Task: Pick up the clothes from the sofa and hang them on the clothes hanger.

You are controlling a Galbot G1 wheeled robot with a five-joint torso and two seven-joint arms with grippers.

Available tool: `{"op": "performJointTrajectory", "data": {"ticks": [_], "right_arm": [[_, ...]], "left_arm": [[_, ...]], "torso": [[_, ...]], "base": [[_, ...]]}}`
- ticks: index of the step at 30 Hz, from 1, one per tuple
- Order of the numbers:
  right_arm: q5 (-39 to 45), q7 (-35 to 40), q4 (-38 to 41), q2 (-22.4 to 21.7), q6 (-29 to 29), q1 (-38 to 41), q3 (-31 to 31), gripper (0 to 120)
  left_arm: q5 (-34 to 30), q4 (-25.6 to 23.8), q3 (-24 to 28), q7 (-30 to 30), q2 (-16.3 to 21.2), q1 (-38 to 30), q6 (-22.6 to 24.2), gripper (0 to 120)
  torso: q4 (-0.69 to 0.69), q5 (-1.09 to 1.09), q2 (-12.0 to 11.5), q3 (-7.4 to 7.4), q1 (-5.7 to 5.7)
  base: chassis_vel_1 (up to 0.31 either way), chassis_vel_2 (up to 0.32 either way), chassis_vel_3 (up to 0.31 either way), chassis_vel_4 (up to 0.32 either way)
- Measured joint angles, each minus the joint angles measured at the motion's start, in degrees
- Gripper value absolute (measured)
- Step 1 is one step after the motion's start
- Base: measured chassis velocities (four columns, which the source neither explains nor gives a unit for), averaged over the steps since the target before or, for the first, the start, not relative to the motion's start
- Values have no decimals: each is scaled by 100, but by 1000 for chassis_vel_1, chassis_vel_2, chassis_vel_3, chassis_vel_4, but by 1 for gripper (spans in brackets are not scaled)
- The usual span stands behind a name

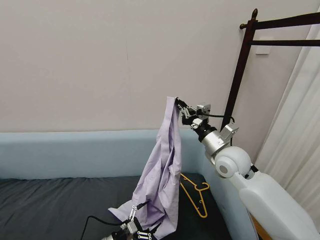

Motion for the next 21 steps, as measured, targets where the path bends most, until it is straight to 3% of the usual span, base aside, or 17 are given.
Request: {"op": "performJointTrajectory", "data": {"ticks": [7,13,16,18,21], "right_arm": [[-2,16,-4,34,-11,20,-2,0],[-9,22,0,56,-14,-30,12,0],[-9,21,8,51,-18,-32,25,0],[-10,22,10,45,-19,-39,54,0],[-12,21,10,43,-20,-56,79,0]], "left_arm": [[-25,457,185,315,-213,-392,-2,100],[52,779,474,-251,-462,-664,106,100],[129,834,541,-656,-550,-698,187,93],[176,842,609,-1040,-574,-708,270,82],[191,864,638,-1274,-567,-721,314,73]], "torso": [[-1,0,0,0,0],[-2,1,0,0,1],[-2,0,0,0,0],[-2,0,0,0,0],[-1,1,0,0,0]], "base": [[0,0,0,0],[0,0,0,0],[0,0,0,0],[0,0,0,0],[0,0,0,0]]}}
